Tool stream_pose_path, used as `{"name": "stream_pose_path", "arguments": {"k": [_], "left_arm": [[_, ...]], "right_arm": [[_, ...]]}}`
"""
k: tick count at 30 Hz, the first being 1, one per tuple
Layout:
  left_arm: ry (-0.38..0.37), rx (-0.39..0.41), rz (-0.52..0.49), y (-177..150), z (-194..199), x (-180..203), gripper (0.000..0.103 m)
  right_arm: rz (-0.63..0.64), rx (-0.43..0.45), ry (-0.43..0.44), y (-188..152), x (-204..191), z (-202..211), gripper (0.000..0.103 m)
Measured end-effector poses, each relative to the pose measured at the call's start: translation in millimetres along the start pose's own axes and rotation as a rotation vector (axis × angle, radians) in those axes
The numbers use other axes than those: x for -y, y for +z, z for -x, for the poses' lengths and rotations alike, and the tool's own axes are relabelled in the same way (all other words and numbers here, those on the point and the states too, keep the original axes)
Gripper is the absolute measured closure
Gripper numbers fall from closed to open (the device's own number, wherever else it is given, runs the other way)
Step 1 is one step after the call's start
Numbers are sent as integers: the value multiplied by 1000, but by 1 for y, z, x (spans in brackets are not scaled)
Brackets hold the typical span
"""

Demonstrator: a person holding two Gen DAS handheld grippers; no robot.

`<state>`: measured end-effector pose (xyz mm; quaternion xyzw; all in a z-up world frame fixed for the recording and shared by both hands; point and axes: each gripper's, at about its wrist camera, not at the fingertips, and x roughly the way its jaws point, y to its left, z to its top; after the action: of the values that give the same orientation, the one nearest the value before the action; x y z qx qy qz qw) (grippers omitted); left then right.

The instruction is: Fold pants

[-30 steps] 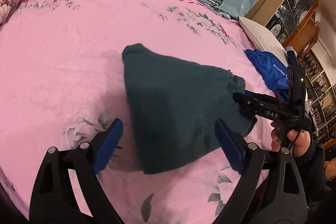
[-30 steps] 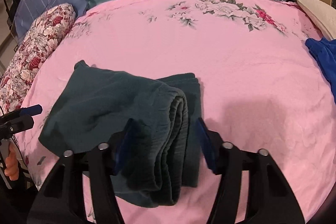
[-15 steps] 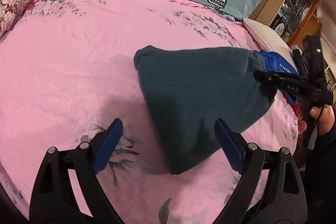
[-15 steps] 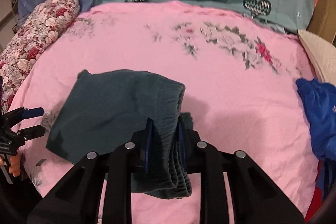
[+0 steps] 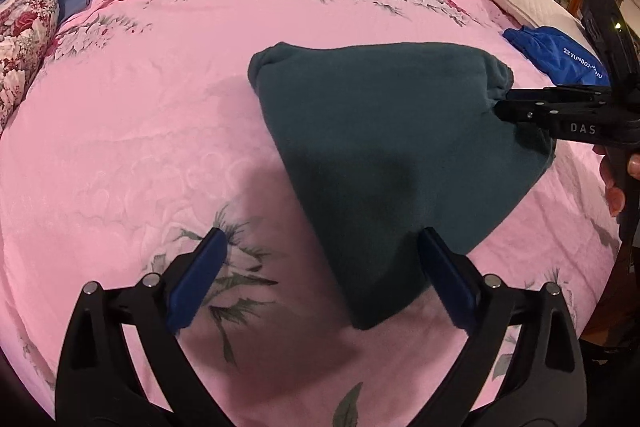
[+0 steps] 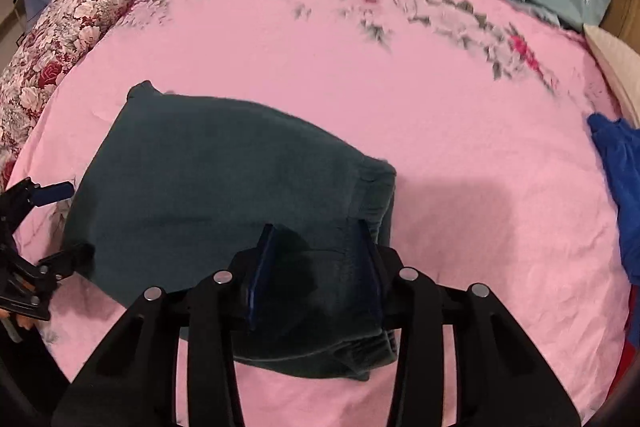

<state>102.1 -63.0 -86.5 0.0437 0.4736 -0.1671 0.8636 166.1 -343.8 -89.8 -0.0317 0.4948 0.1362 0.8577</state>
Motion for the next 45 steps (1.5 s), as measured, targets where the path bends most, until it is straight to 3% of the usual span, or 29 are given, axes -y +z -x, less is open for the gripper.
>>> {"name": "stream_pose_path", "arguments": {"k": [4,7,10,14,18,19,24,25,26,29,36,40,45], "left_arm": [[-54,81,66,8,26,-11,7],[-155,64,124,21,28,-17,6],[-224,33,180,29,10,-22,6],[-339,-6,360,38,-23,-43,6],[-391,-18,393,45,-33,-40,8],[-406,-17,383,46,-35,-34,10],[-344,-6,294,46,-39,-17,46],[-334,-22,294,46,-43,-17,71],[-334,-25,304,46,-44,-20,77],[-353,-17,317,48,-40,-23,80],[-304,83,275,71,-1,-18,81],[-266,189,259,102,37,-29,81],[-163,324,192,164,76,-40,81]], "right_arm": [[-32,72,72,3,5,28,59],[-59,108,74,-3,17,45,43],[-167,107,121,-11,50,42,28],[-274,98,290,-17,74,17,27],[-259,75,325,-13,67,-7,26],[-242,74,343,-11,63,-8,31],[-187,10,438,-12,44,-15,75],[-195,1,450,-13,45,-16,78],[-201,8,457,-14,45,-15,79],[-221,46,459,-13,44,-4,80],[-159,132,499,16,24,44,81],[-124,204,503,50,14,74,81],[-87,299,482,113,4,97,81]]}}
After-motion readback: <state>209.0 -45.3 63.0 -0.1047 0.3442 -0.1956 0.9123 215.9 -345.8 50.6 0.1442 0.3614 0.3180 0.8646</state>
